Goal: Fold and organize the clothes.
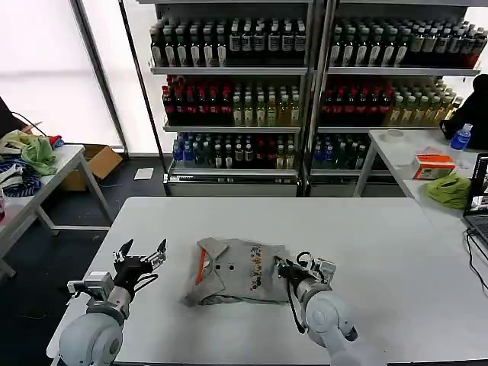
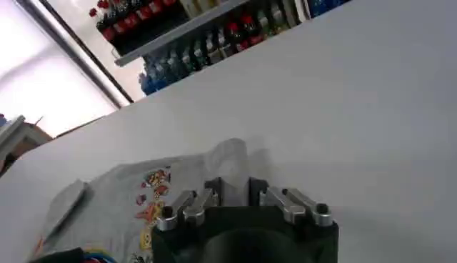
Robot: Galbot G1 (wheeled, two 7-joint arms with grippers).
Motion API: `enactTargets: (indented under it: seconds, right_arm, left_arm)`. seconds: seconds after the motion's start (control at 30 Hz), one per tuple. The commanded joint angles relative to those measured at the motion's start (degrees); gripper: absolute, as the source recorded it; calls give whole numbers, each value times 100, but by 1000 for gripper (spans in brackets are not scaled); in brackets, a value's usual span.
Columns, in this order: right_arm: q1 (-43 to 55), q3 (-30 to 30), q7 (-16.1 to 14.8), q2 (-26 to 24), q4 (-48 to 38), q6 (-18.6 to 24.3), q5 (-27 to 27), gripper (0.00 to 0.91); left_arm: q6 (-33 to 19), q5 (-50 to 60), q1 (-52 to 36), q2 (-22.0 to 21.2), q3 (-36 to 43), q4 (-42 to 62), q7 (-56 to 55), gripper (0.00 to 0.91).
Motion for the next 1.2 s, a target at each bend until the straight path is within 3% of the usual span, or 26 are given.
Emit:
enactTargets:
  seconds: [0.03, 0.37, 0.4, 0.5, 0.73, 0.77, 0.9, 1.03, 1.2]
  right_arm:
    - [50, 21, 33, -292, 8, -8, -1, 0]
    - [50, 422, -217, -1167, 140, -17, 23, 0]
    - [47, 515, -312, -1462, 59, -19, 17, 0]
    - [171, 624, -432, -1740, -209, -15, -18, 0]
    - [612, 781, -591, -1836, -796, -8, -379, 0]
    - [600, 812, -658, -1852, -810, -11, -414, 907]
    - [244, 912, -904, -1836, -508, -12, -731, 907]
    - [-363, 1202, -886, -1636, 242, -16, -1011, 907]
    - [-1062, 1371, -828, -1548, 1358, -12, -1793, 907]
  left_arm:
    - [12, 20, 8, -37, -35, -22, -13, 907]
    - [3, 3, 21, -102, -76, -106, -16, 907]
    - [2, 6, 20, -118, -62, -106, -18, 907]
    - [8, 30, -11, -143, 6, -112, -22, 907]
    - [30, 87, -22, -198, 97, -130, -18, 907]
    - [30, 91, -7, -196, 94, -134, -16, 907]
    - [32, 92, 15, -195, 59, -123, -13, 907]
    - [34, 105, 42, -221, 66, -139, -15, 907]
    - [34, 148, 59, -236, 90, -120, -17, 907]
